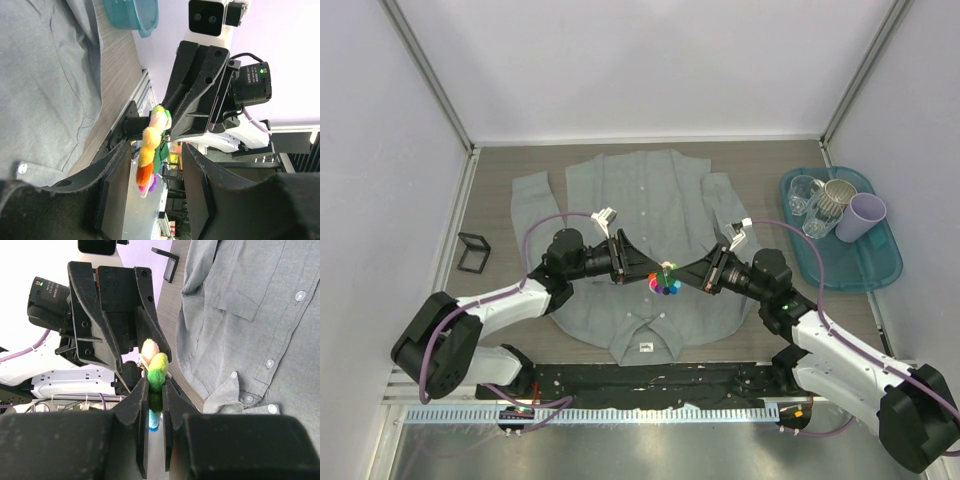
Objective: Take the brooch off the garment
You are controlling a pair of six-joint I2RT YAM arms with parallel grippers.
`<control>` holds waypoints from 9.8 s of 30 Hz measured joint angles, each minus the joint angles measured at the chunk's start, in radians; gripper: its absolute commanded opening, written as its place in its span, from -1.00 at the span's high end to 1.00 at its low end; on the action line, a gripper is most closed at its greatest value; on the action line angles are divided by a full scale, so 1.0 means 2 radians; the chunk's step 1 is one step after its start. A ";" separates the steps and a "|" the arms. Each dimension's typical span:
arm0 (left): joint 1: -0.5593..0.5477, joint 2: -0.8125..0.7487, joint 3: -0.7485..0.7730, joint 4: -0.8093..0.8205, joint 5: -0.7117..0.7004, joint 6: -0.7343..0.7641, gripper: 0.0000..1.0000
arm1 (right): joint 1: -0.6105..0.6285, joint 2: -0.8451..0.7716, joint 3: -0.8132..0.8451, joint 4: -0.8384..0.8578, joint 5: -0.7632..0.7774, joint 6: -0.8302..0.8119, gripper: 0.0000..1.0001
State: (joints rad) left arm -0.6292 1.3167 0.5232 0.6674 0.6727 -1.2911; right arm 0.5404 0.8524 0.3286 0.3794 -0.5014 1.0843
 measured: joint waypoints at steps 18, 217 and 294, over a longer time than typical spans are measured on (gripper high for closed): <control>0.005 -0.008 -0.024 0.009 0.013 -0.010 0.35 | 0.000 0.007 0.000 0.006 0.032 0.027 0.98; -0.024 0.097 0.009 0.111 0.057 -0.057 0.46 | -0.011 0.032 -0.031 0.086 -0.017 0.032 0.98; -0.011 0.042 -0.028 0.144 0.053 -0.062 0.48 | 0.010 0.032 -0.021 0.112 -0.023 0.042 0.98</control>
State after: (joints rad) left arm -0.6514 1.4010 0.4667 0.9546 0.7795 -1.4143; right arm 0.5594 0.9165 0.2859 0.6037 -0.5472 1.1690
